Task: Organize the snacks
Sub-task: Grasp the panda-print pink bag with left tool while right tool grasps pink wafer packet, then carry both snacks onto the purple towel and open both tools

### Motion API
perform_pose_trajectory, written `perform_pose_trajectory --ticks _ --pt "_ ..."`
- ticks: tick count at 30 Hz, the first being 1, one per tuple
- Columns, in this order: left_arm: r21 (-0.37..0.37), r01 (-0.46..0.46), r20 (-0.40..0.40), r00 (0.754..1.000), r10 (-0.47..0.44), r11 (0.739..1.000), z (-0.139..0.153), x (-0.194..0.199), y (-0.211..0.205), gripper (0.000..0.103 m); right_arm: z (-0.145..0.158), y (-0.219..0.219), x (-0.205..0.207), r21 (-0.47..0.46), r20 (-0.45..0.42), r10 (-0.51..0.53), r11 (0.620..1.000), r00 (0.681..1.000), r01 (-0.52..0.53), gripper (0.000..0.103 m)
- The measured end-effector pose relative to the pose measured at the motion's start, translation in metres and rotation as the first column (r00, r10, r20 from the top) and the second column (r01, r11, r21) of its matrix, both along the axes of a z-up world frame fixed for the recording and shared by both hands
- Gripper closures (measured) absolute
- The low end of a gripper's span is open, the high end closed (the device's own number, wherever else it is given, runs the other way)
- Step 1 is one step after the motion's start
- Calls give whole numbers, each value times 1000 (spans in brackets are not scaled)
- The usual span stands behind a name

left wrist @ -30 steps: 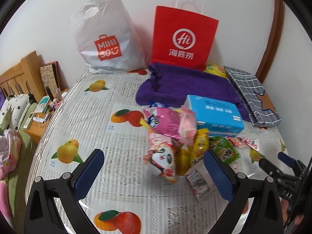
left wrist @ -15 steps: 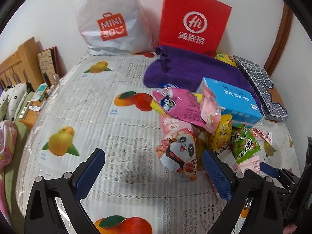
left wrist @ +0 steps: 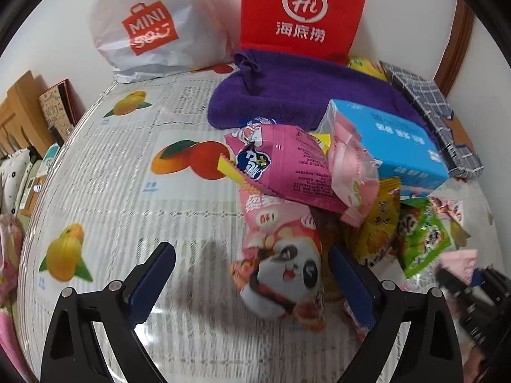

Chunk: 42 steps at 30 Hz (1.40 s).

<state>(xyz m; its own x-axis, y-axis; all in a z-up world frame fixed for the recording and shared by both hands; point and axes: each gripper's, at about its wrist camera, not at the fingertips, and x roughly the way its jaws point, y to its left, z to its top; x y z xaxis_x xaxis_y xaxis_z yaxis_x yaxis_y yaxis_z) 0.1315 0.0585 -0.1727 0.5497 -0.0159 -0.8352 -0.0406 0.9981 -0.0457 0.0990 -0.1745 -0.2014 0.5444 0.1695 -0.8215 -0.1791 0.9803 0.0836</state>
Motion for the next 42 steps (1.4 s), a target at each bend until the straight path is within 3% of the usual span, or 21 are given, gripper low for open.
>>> perform_pose_trajectory --ticks 2,5,7,9,10,17,20,25,33,42 --pt "12 2 -10 1000 -2 1000 -4 5 -2 11 -1 -11 7 14 2 -26 1000 1000 26 70" --pt "-10 3 -31 1000 -3 1000 -10 13 -2 27 0 -21 16 29 -7 -28 999 1000 28 69" --pt "-42 13 -43 999 -15 999 -14 15 -3 46 2 -24 19 12 -24 -24 1000 999 24 62" --pt "-39 19 -51 998 -21 999 -17 15 -4 54 3 -25 19 0 -37 -14 1000 999 14 46" --pt "-34 22 -46 999 -24 999 -16 13 -4 56 2 -26 18 -8 -42 -11 1000 999 11 44" --pt "-39 21 -47 999 -23 999 -12 3 2 56 -2 -28 2 -61 -49 -22 998 999 19 45" --pt "-46 14 -36 999 -16 999 -6 -2 7 57 -3 -30 -2 -85 -48 -39 996 998 35 60" --pt "-51 -3 -15 1000 2 999 4 -15 15 57 6 -35 -4 -39 -40 -54 998 998 52 62" --pt "-62 -17 39 999 20 998 34 -36 22 57 38 -27 -1 3 18 -41 999 999 41 62" --pt "-49 22 101 995 -17 999 78 -33 0 57 84 -12 20 20 108 -9 1000 994 6 62"
